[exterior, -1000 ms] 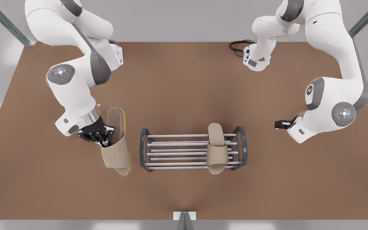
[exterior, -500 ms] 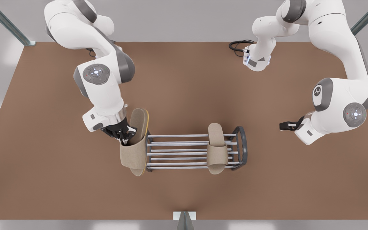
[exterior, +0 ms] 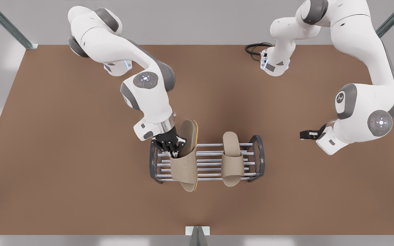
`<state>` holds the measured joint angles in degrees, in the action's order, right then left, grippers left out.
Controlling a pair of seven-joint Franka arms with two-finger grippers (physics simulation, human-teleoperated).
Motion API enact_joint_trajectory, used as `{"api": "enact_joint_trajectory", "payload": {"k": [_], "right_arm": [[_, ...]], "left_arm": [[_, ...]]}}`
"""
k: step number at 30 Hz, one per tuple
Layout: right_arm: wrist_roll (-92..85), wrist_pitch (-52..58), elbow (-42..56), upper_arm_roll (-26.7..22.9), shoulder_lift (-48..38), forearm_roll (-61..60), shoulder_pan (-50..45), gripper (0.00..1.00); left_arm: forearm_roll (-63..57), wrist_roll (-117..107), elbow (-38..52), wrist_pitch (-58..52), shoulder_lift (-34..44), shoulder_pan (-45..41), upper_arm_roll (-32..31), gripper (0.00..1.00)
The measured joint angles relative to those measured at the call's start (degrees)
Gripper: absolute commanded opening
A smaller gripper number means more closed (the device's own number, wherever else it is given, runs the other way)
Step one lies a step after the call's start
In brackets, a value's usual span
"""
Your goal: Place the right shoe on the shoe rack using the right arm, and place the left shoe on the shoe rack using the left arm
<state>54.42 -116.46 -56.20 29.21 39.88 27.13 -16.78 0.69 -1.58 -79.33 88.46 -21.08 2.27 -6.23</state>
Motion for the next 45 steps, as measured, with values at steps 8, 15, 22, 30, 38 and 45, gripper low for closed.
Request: {"api": "enact_joint_trajectory", "payload": {"k": [8, 15, 22, 30, 38, 45], "right_arm": [[0.93, -7.56, -0.43, -4.25, 3.28, 0.01, -5.29, 0.21], [2.3, -12.17, -0.71, -8.26, 7.14, 0.09, -10.17, 0.21], [3.67, -14.95, -0.7, -9.43, 7.93, 0.2, -11.92, 0.21], [5.0, -16.61, -0.4, -12.55, 8.01, 0.28, -14.55, 0.21], [6.55, -19.51, -3.06, -16.55, 6.69, 0.22, -13.59, 0.21], [5.7, -22.03, -18.41, -16.05, -1.43, 0.25, -11.79, 0.21]], "left_arm": [[-0.11, 0.02, 0.04, -0.01, 0.0, 0.06, 0.09, 1.0], [-0.12, 0.01, 0.03, 0.03, -0.04, -0.08, 0.09, 1.0], [-0.13, -0.03, -0.26, 0.01, 0.0, -0.1, 0.11, 1.0], [-0.05, -0.1, -0.31, 0.03, -0.1, -0.06, 0.09, 1.0], [-0.02, -0.15, -0.29, -0.2, -0.12, -0.27, 0.06, 1.0], [-0.01, -0.2, -0.32, -0.25, -0.17, -0.43, 0.08, 1.0]]}}
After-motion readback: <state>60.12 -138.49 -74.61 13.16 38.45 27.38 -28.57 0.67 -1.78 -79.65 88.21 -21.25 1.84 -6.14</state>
